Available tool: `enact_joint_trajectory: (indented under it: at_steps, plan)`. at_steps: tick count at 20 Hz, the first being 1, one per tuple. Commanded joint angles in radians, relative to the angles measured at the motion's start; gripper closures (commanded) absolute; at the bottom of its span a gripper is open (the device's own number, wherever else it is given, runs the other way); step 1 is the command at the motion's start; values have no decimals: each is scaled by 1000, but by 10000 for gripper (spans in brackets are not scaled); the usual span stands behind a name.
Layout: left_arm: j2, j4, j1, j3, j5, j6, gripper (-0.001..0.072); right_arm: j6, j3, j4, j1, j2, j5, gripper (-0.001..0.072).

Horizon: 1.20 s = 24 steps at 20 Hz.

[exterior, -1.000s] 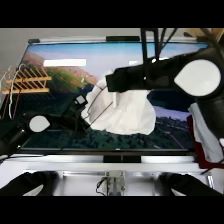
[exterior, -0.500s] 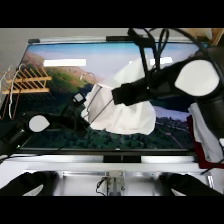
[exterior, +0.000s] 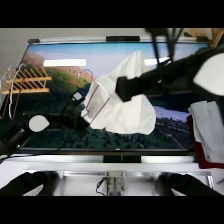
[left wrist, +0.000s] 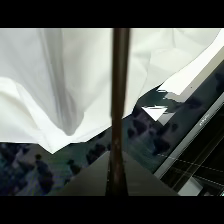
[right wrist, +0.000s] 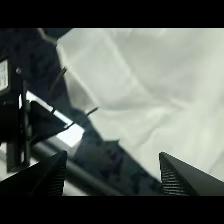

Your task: Fold the shirts.

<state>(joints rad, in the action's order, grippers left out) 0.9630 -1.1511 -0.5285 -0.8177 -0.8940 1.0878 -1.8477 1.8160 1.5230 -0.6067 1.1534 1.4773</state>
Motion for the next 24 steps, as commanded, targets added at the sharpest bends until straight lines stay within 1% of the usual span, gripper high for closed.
enact_joint_trajectory:
  at_steps: [1, 2, 4, 5, 6, 7, 8, 9, 10, 11, 12, 13, 14, 16, 17, 19, 21, 24]
  plan:
    - [-1, 0, 0, -1, -8, -19, 666, -40, 151, 246, 141, -11, 19, 131]
    - [-1, 0, 0, -1, -8, -32, 666, -35, 159, 242, 244, -11, 12, 143]
    - [-1, 0, -1, -3, -33, -67, 665, 14, 159, 201, 438, 18, 39, 143]
    - [-1, 0, -1, -5, -57, -85, 665, 77, 159, 181, 523, 50, 77, 143]
    - [-1, 0, 0, -5, -79, -101, 665, 207, 159, 154, 582, 90, 121, 143]
    - [-1, -2, 0, -5, -97, -116, 665, 380, 159, 119, 610, 129, 168, 143]
    - [-1, -11, 0, -5, -106, -116, 666, 597, 159, 66, 623, 172, 220, 143]
    - [-1, -31, -1, -5, -106, -116, 666, 787, 159, -12, 623, 209, 256, 143]
    - [-1, -55, 0, -5, -105, -115, 666, 948, 159, -114, 613, 244, 278, 143]
    - [-1, -86, 0, -5, -108, -112, 666, 1060, 159, -192, 598, 270, 278, 143]
    - [0, -127, -1, -5, -113, -91, 666, 1192, 159, -251, 574, 292, 273, 143]
    - [0, -180, -1, -5, -114, -51, 667, 1313, 159, -273, 547, 305, 257, 143]
    - [0, -234, -1, -5, -116, -19, 667, 1409, 159, -267, 514, 311, 224, 143]
    - [0, -291, 0, -5, -120, -15, 666, 1533, 160, -219, 455, 312, 105, 144]
    - [0, -299, 0, -5, -120, -16, 667, 1563, 160, -187, 428, 312, 37, 143]
    - [0, -301, -1, -5, -119, -16, 666, 1585, 159, -162, 377, 315, -68, 143]
    - [-1, -301, -1, -5, -119, -16, 666, 1618, 159, -136, 332, 331, -104, 143]
    - [-1, -301, -1, -5, -116, -17, 667, 1628, 159, -130, 317, 370, -90, 143]
